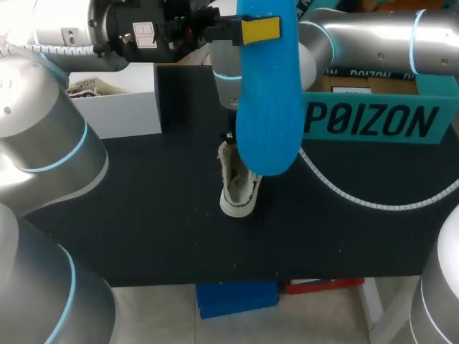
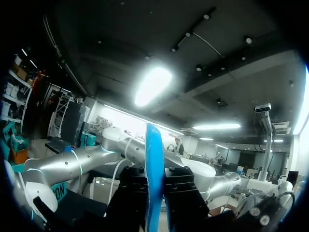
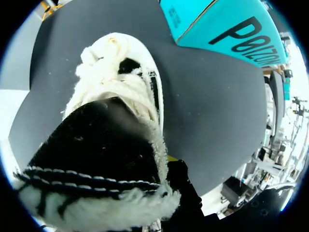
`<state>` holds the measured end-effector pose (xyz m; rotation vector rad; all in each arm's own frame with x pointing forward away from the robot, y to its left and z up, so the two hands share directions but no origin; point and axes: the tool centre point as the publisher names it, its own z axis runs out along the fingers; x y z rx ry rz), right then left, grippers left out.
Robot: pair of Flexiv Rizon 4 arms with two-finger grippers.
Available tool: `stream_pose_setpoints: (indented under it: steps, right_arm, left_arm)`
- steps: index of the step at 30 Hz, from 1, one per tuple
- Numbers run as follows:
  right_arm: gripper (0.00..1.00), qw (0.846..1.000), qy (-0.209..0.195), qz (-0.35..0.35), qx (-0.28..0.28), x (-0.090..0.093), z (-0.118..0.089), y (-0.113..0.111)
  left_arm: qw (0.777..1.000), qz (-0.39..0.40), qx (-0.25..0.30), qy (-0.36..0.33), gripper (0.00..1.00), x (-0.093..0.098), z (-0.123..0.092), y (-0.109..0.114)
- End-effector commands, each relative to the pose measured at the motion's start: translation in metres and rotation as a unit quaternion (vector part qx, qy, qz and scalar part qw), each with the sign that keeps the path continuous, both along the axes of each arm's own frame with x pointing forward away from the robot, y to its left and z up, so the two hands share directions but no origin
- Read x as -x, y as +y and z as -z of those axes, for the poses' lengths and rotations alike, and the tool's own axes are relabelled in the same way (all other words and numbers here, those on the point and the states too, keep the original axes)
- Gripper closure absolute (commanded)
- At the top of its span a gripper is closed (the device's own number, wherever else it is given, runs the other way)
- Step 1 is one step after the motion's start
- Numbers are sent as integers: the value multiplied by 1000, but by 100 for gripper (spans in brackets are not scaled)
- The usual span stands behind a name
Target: Take the shoe out of the shoebox, open the shoe tongue, remove and reinsert the insole, then place the shoe into the shoebox
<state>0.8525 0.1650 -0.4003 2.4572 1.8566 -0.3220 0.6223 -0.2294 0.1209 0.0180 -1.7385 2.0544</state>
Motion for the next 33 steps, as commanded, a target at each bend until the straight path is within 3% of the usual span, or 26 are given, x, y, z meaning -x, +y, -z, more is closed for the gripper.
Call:
stream_pose_setpoints:
  steps: [1, 5, 7, 10, 12, 14, 32, 33]
  right_arm:
    - [0, 1000, -3, 6, -9, 3, 5, -4]
    - [0, 999, -18, 17, -43, 6, -2, -8]
    - [0, 994, -44, 15, -98, 7, -14, -8]
    - [0, 965, -107, 0, -239, 7, -40, -6]
    - [0, 942, -148, -26, -299, 8, -60, -2]
    - [0, 910, -184, -63, -366, 9, -79, 2]
    - [0, 910, -184, -63, -366, 9, -79, 2]
    - [0, 905, -186, -60, -379, 11, -82, 2]
  left_arm:
    - [1000, -1, 0, 0, 100, 0, 0, -1]
    - [1000, -1, 0, 0, 100, 0, 0, -1]
    - [1000, -1, 0, 0, 100, 0, 0, -1]
    - [1000, -1, 0, 0, 100, 0, 0, -1]
    - [1000, -1, 0, 0, 100, 0, 0, -1]
    - [1000, -1, 0, 0, 100, 0, 0, -1]
    - [1000, -1, 0, 0, 100, 0, 0, -1]
    - [1000, -1, 0, 0, 100, 0, 0, -1]
